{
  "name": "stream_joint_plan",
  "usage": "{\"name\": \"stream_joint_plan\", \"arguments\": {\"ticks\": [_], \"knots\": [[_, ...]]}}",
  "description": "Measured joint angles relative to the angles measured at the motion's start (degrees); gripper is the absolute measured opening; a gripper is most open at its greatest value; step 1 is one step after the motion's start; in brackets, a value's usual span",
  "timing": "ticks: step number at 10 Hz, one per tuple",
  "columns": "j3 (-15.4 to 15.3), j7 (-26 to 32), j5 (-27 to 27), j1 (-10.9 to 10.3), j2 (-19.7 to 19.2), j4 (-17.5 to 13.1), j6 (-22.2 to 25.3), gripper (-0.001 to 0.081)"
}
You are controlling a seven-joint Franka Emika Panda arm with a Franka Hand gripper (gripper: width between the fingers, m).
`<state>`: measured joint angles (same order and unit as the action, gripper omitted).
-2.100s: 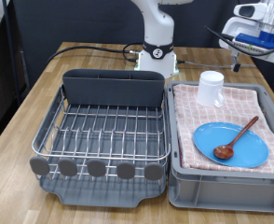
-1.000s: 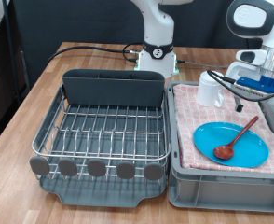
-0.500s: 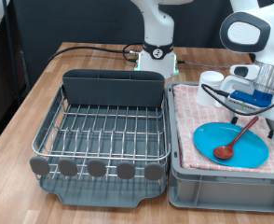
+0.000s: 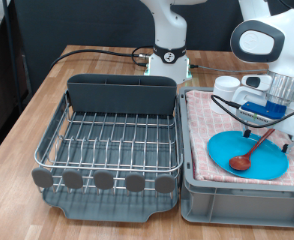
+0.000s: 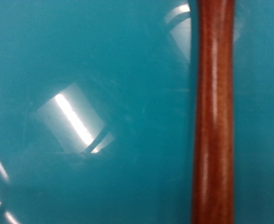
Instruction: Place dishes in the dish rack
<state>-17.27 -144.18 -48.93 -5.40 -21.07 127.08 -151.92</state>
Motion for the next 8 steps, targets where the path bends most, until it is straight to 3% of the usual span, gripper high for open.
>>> {"name": "stream_joint_plan", "arguments": {"ticks": [4, 5, 6, 7, 8], "knots": [[0.97, -1.23, -1.11, 0.01, -0.01, 1.14, -1.32, 0.0802], [0.98, -1.23, -1.11, 0.01, -0.01, 1.15, -1.14, 0.0716], [0.98, -1.21, -1.04, 0.02, -0.01, 1.15, -0.94, 0.0546], [0.97, -1.08, -0.9, 0.02, -0.01, 1.13, -0.67, 0.0546], [0.95, -0.91, -0.78, 0.02, -0.01, 1.04, -0.32, 0.0356]]}}
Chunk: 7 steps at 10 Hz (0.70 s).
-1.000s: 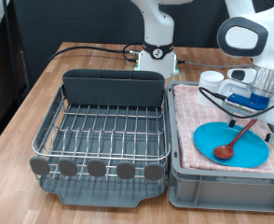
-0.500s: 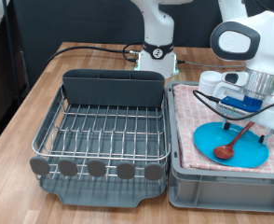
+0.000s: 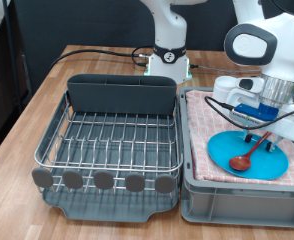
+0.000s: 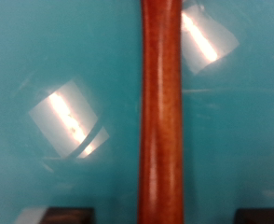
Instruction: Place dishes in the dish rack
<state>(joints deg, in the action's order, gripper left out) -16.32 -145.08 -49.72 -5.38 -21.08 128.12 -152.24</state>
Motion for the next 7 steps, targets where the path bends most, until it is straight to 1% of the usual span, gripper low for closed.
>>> {"name": "stream_joint_plan", "arguments": {"ticks": [1, 2, 3, 4, 6, 7], "knots": [[-0.02, 0.1, 0.01, 0.0, 0.0, -0.15, 0.33, 0.0356], [-0.03, 0.15, 0.01, 0.0, 0.0, -0.26, 0.48, 0.0178], [-0.06, 0.22, 0.07, 0.0, 0.02, -0.33, 0.59, 0.0178], [-0.24, 0.62, 0.44, 0.05, 0.15, -0.41, 0.77, 0.009], [-1.21, 2.65, 2.96, 0.23, 1.47, -0.52, 2.64, 0.009], [-1.92, 4.19, 4.99, 0.29, 2.8, -0.54, 4.25, 0.009]]}}
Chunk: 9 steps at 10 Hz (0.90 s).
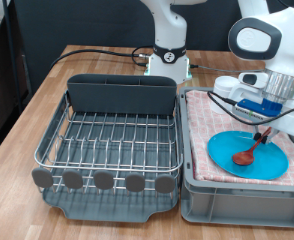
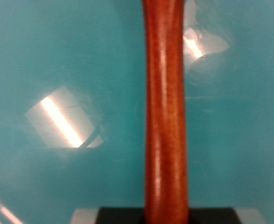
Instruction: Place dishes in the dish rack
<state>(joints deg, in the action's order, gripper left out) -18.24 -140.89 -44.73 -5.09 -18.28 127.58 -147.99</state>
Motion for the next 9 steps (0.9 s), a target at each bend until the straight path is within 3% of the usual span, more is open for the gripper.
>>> {"name": "stream_joint_plan", "arguments": {"ticks": [5, 7, 9], "knots": [[-3.11, 12.76, 16.75, 1.18, 9.63, 0.77, 6.96, 0.009], [-3.08, 17.75, 23.05, 1.38, 13.36, 1.26, 9.86, 0.009], [-2.41, 19.2, 28.14, 1.51, 17.46, 2.98, 11.98, 0.009]]}}
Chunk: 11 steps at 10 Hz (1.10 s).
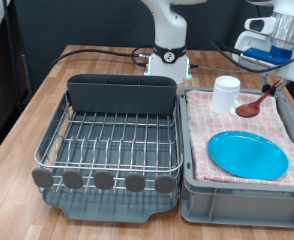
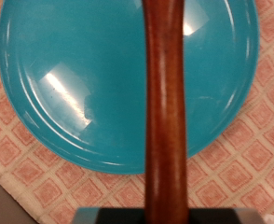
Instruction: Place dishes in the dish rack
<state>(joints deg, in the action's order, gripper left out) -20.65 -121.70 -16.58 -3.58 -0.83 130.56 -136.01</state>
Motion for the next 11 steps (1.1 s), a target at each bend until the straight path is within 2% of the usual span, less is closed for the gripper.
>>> {"name": "stream_joint_plan", "arguments": {"ticks": [2, 4, 6, 7, 9, 11], "knots": [[0.8, -1.35, 2.88, 0.0, 4.37, 2.83, 1.62, 0.009], [1.59, -5.3, 5.4, 0.0, 8.67, 5.89, 3.3, 0.009], [2.45, -7.06, 7.33, -0.03, 13.51, 10.36, 1.09, 0.009], [2.41, -6.79, 7.25, -0.06, 13.27, 10.19, 1.37, 0.009], [2.57, -13.44, 6.83, 0.8, 14.09, 10.48, 5.63, 0.009], [3.23, -18.68, 6.79, 1.95, 17.37, 12.7, 8.88, 0.009]]}}
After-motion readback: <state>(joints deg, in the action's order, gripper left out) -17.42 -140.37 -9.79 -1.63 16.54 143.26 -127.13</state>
